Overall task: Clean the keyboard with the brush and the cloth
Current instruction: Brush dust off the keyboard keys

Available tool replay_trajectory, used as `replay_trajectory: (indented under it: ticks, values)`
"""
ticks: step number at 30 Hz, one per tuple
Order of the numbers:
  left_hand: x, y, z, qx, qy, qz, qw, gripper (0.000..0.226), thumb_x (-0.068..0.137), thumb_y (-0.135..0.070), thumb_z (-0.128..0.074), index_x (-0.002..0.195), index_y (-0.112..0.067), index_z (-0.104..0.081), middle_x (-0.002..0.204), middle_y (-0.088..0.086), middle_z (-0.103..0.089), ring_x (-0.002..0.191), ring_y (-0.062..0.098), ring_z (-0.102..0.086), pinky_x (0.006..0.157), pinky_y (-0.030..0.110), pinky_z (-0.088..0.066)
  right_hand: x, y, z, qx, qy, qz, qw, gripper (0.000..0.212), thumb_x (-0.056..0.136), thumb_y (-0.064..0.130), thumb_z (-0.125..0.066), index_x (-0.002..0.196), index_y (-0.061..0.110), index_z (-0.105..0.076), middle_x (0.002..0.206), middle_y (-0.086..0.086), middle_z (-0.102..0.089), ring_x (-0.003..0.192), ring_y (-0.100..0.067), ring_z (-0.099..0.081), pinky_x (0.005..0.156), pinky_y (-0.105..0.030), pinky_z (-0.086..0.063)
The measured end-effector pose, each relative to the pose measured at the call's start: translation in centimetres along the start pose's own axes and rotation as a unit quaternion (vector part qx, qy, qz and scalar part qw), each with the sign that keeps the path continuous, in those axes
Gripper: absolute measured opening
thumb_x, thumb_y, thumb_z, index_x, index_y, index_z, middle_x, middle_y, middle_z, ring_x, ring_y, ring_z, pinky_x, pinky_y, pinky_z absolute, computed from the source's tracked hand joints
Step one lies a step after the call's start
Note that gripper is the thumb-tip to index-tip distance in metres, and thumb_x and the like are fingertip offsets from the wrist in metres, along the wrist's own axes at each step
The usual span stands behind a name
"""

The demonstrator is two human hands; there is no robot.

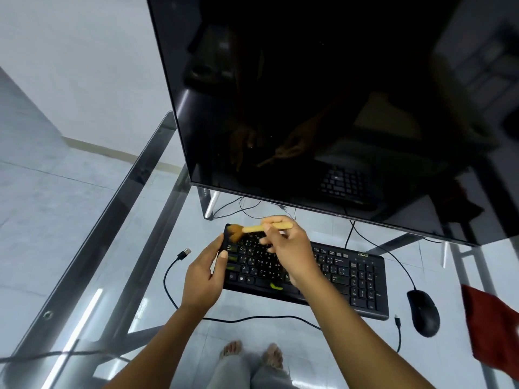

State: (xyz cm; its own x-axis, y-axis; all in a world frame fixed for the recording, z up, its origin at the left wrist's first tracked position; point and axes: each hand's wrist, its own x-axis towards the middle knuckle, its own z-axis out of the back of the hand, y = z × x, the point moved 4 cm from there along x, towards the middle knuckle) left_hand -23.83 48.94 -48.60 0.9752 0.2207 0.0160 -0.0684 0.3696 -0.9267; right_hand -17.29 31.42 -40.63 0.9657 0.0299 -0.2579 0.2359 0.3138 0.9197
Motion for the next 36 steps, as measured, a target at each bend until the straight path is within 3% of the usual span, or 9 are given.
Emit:
replay_trajectory:
  ticks: [5,8,12,14,17,23,29,34,36]
  values:
    - [-0.3,0.2,-0.3,0.049,0.011,-0.023,0.998,0.044,0.095,-0.044,-0.040,0.139,-0.048,-0.036,0.129,-0.038,-0.044,0.122,-0.015,-0.042,0.097,0.006,-0.036,0.1,-0.4,-0.5,-0.029,-0.063,0.013,0.997,0.010,0.093,0.023,-0.060,0.096,0.026,-0.069,0.085,0.007,-0.071,0.072,-0.011,-0.066,0.062,-0.018,-0.048]
    - [-0.3,0.2,-0.2,0.062,0.008,-0.021,0.998,0.047,0.094,-0.048,-0.038,0.141,-0.047,-0.034,0.131,-0.032,-0.044,0.120,-0.019,-0.039,0.098,0.011,-0.037,0.0,-1.1,-1.0,0.034,0.029,-0.069,0.997,0.013,0.095,0.020,-0.057,0.102,0.021,-0.068,0.091,0.001,-0.072,0.077,-0.012,-0.070,0.062,-0.022,-0.051]
    - [-0.4,0.3,-0.2,0.058,0.014,-0.024,0.998,0.044,0.095,-0.048,-0.036,0.137,-0.058,-0.030,0.131,-0.032,-0.044,0.122,-0.015,-0.041,0.098,0.014,-0.037,-0.8,-0.6,2.8,-0.099,-0.141,0.076,0.982,0.012,0.093,0.015,-0.060,0.096,0.023,-0.069,0.091,0.005,-0.068,0.074,-0.003,-0.062,0.062,-0.009,-0.043]
    - [-0.3,0.2,-0.3,0.058,0.012,-0.023,0.998,0.044,0.095,-0.048,-0.036,0.138,-0.055,-0.032,0.132,-0.029,-0.046,0.122,-0.012,-0.043,0.098,0.016,-0.038,-2.6,-0.9,3.4,-0.195,-0.074,0.160,0.965,0.011,0.092,0.018,-0.061,0.098,0.022,-0.069,0.099,0.008,-0.065,0.079,0.003,-0.058,0.070,-0.011,-0.046]
    - [-0.4,0.6,-0.3,0.059,0.008,-0.020,0.998,0.046,0.096,-0.047,-0.035,0.141,-0.046,-0.035,0.134,-0.022,-0.048,0.123,-0.005,-0.045,0.099,0.020,-0.039,-7.4,-2.5,1.3,-0.310,0.160,0.171,0.921,0.020,0.092,0.031,-0.052,0.105,0.028,-0.067,0.112,0.014,-0.061,0.103,0.000,-0.057,0.090,-0.021,-0.050]
    - [-0.3,0.8,-0.3,0.048,0.005,-0.022,0.999,0.046,0.096,-0.047,-0.032,0.141,-0.038,-0.039,0.135,-0.019,-0.050,0.124,-0.002,-0.047,0.100,0.021,-0.041,-8.8,-3.0,0.4,-0.212,0.054,0.165,0.962,0.016,0.094,0.014,-0.059,0.099,0.022,-0.071,0.108,0.010,-0.057,0.110,0.007,-0.053,0.088,-0.008,-0.042]
    - [-0.2,0.9,-0.2,0.055,0.011,-0.027,0.998,0.048,0.097,-0.048,-0.028,0.141,-0.033,-0.042,0.131,-0.015,-0.053,0.117,-0.006,-0.048,0.091,0.002,-0.036,-7.9,-3.0,-2.4,0.052,0.105,-0.061,0.991,0.014,0.096,0.009,-0.055,0.096,0.013,-0.068,0.093,-0.003,-0.075,0.092,-0.016,-0.070,0.084,-0.028,-0.056]
    - [-0.2,1.0,-0.2,0.037,0.014,-0.021,0.999,0.044,0.097,-0.047,-0.029,0.140,-0.040,-0.038,0.134,-0.018,-0.051,0.122,-0.008,-0.046,0.098,0.007,-0.036,-5.9,-3.0,1.0,-0.020,-0.036,-0.011,0.999,0.016,0.094,0.013,-0.057,0.092,0.026,-0.066,0.087,0.001,-0.073,0.084,-0.017,-0.070,0.075,-0.028,-0.058]
    - [-0.3,1.0,-0.3,0.042,0.013,-0.019,0.999,0.046,0.098,-0.046,-0.030,0.141,-0.036,-0.040,0.134,-0.017,-0.051,0.123,-0.003,-0.048,0.101,0.016,-0.039,-5.5,-3.3,2.1,-0.008,-0.013,-0.034,0.999,0.012,0.095,0.012,-0.057,0.094,0.020,-0.066,0.088,-0.003,-0.073,0.083,-0.018,-0.070,0.075,-0.028,-0.058]
